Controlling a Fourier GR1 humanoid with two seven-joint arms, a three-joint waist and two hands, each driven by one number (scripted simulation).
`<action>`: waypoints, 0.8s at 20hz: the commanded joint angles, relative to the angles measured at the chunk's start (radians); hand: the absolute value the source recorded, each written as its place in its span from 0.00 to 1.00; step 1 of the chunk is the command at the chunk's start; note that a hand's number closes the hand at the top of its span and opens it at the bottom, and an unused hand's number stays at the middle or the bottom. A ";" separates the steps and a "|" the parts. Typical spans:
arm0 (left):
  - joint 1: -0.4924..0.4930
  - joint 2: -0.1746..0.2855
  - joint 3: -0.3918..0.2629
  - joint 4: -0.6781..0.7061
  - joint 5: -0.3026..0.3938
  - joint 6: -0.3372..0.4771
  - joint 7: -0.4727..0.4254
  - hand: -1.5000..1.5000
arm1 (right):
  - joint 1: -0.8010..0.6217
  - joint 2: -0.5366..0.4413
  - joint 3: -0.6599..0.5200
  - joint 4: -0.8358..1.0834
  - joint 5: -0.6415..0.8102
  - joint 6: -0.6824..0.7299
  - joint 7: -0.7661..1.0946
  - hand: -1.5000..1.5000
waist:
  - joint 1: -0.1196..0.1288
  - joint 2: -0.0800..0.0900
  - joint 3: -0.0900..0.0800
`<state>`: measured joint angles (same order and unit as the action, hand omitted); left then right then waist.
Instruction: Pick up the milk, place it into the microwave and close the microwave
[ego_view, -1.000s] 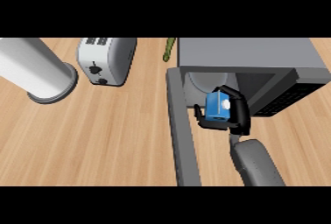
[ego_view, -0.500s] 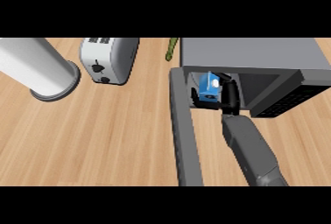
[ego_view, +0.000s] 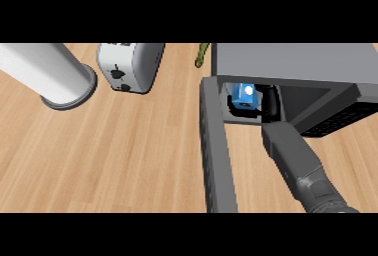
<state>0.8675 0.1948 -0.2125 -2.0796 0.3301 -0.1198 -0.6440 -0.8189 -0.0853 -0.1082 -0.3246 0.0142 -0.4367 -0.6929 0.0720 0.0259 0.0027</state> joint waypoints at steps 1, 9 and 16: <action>0.025 0.025 0.020 -0.017 0.023 -0.028 -0.003 0.00 | -0.067 -0.006 -0.008 0.094 0.026 -0.056 -0.020 1.00 | 0.020 0.004 0.001; -0.010 0.042 0.040 0.018 0.032 -0.057 -0.015 0.00 | -0.125 -0.112 0.011 0.142 0.083 -0.136 -0.078 1.00 | 0.051 0.025 0.001; -0.034 0.031 0.027 0.025 0.022 -0.039 0.009 0.00 | -0.168 -0.090 -0.062 0.135 0.022 -0.146 -0.119 1.00 | 0.062 0.034 0.005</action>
<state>0.8414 0.2213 -0.1894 -2.0581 0.3557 -0.1609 -0.6430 -0.9600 -0.1645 -0.1341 -0.1851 0.0653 -0.5797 -0.7875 0.1232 0.0526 0.0055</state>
